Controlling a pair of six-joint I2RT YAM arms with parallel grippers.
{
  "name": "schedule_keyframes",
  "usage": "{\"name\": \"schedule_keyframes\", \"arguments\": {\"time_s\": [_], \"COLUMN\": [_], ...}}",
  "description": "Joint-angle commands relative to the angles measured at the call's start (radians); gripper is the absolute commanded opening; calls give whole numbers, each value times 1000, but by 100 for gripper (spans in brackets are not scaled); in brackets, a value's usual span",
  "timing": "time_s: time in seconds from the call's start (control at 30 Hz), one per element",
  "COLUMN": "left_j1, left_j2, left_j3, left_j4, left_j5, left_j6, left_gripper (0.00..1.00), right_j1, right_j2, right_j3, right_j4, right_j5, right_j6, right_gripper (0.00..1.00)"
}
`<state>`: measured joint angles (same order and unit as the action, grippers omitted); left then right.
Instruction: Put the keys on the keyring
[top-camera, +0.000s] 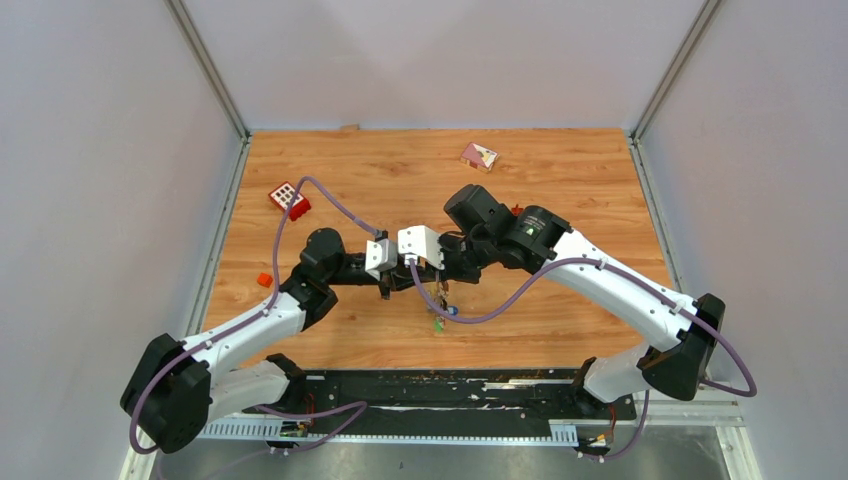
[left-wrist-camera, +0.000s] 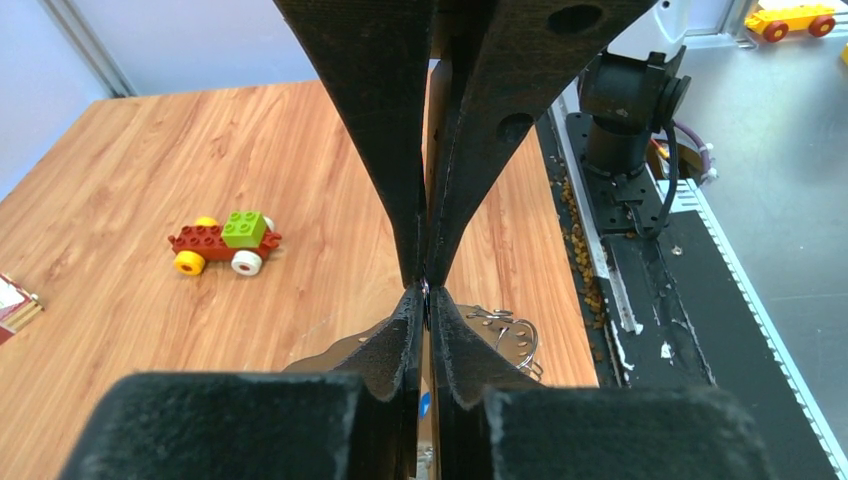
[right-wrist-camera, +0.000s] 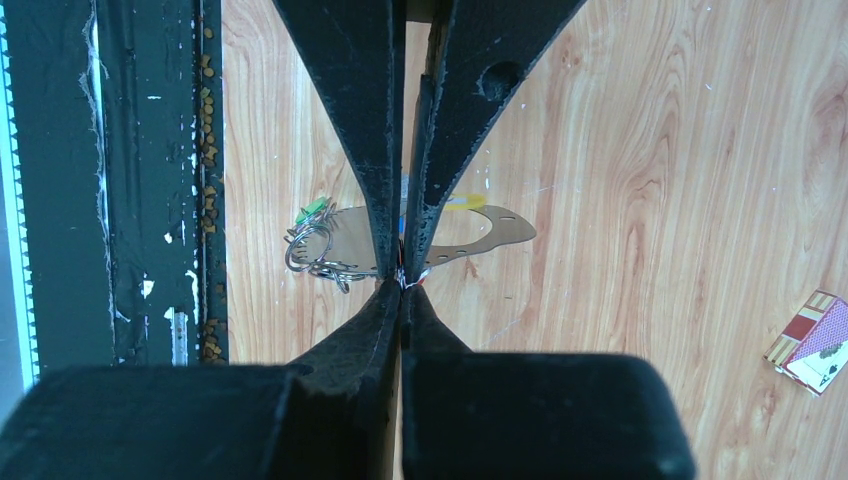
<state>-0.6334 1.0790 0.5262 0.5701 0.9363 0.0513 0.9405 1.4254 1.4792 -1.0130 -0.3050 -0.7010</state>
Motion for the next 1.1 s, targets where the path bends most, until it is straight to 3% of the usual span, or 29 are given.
{"name": "schedule_keyframes", "arguments": {"time_s": [0.0, 0.03, 0.2, 0.43, 0.6, 1.07], "left_j1": [-5, -6, -5, 4, 18, 17], "left_j2": [-4, -4, -19, -32, -33, -28], "left_j3": [19, 18, 0, -35, -65, -86], "left_j4": [19, 21, 44, 157, 310, 426], "left_j5": [11, 13, 9, 10, 33, 84], "left_j6": [7, 8, 5, -66, -155, -211], "left_gripper": [5, 0, 0, 0, 0, 0], "right_j1": [6, 6, 6, 0, -47, -57], "right_j2": [-19, -19, -28, -80, -143, -177], "right_j3": [24, 23, 5, -58, -119, -171], "right_j4": [53, 54, 65, 94, 117, 173], "right_j5": [1, 1, 15, 31, -51, -245], "right_j6": [12, 13, 14, 17, 18, -26], "right_gripper": [0, 0, 3, 25, 32, 32]}}
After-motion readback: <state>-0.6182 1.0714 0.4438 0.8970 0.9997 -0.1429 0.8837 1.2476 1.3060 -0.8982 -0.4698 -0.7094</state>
